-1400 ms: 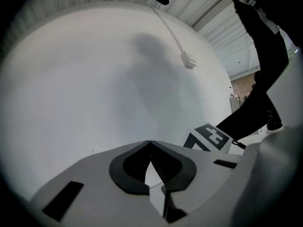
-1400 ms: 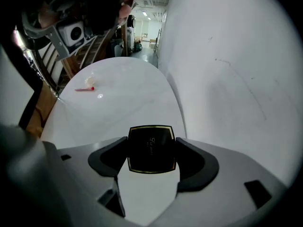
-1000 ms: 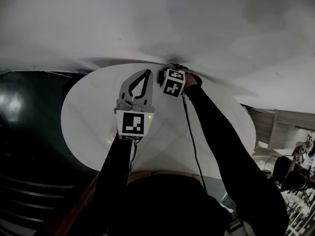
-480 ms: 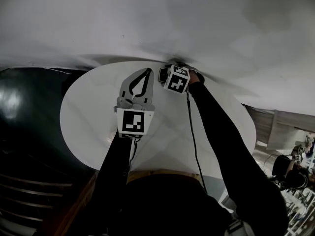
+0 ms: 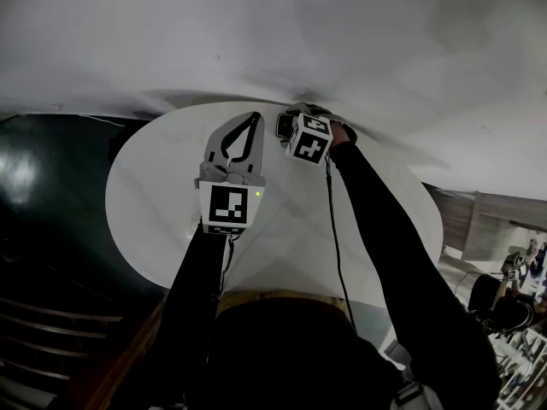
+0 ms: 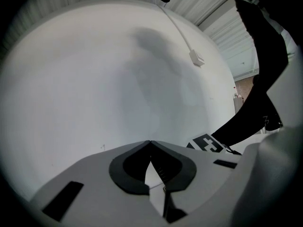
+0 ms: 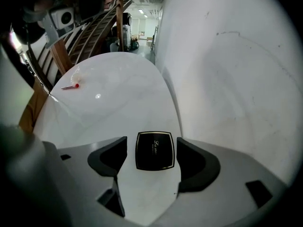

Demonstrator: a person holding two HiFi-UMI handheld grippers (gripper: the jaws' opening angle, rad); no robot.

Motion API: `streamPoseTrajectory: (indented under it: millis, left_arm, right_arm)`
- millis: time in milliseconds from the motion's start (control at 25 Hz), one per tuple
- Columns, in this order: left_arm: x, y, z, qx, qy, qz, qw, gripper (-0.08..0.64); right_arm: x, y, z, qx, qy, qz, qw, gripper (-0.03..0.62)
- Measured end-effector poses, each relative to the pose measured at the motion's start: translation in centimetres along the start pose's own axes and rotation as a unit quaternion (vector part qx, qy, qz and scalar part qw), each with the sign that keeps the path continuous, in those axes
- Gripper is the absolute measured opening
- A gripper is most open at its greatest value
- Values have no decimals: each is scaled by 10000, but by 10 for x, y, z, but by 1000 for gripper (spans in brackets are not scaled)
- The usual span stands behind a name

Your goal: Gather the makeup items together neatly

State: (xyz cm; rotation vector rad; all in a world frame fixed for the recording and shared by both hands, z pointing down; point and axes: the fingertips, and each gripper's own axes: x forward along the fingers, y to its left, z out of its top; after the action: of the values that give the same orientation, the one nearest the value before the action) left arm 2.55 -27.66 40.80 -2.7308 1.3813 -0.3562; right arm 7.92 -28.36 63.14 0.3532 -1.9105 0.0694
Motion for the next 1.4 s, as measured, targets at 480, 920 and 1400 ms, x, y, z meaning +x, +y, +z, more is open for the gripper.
streamPoseTrajectory:
  millis: [480, 920, 1400]
  left_arm:
    - [-32, -13, 24, 283, -65, 235, 9993, 17]
    - [-96, -52, 56, 641, -132, 501, 9966, 17]
    - [-136, -81, 92, 649, -572, 250, 9959, 17]
  right_arm:
    - [-71, 23, 15, 189, -876, -502, 9947, 331]
    - [-201, 59, 35, 1895, -3197, -1430, 9173, 331]
    - [-284, 114, 18, 3021, -4204, -2334, 8232, 330]
